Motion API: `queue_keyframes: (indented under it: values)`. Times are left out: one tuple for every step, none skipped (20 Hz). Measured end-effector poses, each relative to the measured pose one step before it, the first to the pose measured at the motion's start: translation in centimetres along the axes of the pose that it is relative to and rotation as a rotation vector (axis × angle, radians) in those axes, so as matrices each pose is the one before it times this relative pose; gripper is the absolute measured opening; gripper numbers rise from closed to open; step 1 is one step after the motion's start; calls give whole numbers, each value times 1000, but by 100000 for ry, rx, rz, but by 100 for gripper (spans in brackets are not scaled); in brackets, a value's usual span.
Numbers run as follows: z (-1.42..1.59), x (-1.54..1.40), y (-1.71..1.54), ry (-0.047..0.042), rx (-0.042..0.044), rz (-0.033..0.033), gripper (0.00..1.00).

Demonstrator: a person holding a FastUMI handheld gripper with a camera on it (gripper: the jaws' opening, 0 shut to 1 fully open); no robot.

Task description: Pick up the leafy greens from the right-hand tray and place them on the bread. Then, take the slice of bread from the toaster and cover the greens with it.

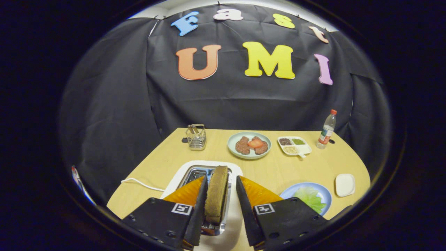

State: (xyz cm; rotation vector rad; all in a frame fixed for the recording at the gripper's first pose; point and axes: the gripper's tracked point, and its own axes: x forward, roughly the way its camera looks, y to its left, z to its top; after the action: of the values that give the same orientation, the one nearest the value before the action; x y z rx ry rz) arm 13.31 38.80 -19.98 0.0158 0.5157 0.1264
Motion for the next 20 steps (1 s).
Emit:
queue_keyframes:
  values:
    - [-179,-115,-146,914,312,-1672,42]
    - [-53,-68,186,548,268,-796,25]
    - [136,-166,242,-131,-374,-572,18]
    - [80,-304,-111,-230,-259,-1521,18]
    - [306,-334,168,-1212,440,74,16]
    - [405,-345,230,-1412,-275,-110,14]
    - [720,-562,-23,-2145,-849,-885,13]
    - [753,-651,-75,-2319,-525,-803,11]
    - [853,-617,42,-2064,139,-34,11]
    - [819,-716,-26,-1653,774,169,11]
    - [778,-610,29,-1095,765,735,11]
    - [1174,-815,-113,-1715,729,491,11]
    - [1023,-650,-88,-1741,267,706,11]
    - [1165,-763,-368,-2035,258,-104,11]
    - [897,-655,-458,-1731,132,-219,11]
    - [906,-549,-367,-1673,26,295,11]
    - [702,-480,-474,-1511,336,-87,11]
    - [505,-533,-557,-1431,270,224,11]
    - [426,-459,-709,-1261,659,134,11]
    - [91,-248,-773,-907,829,-214,11]
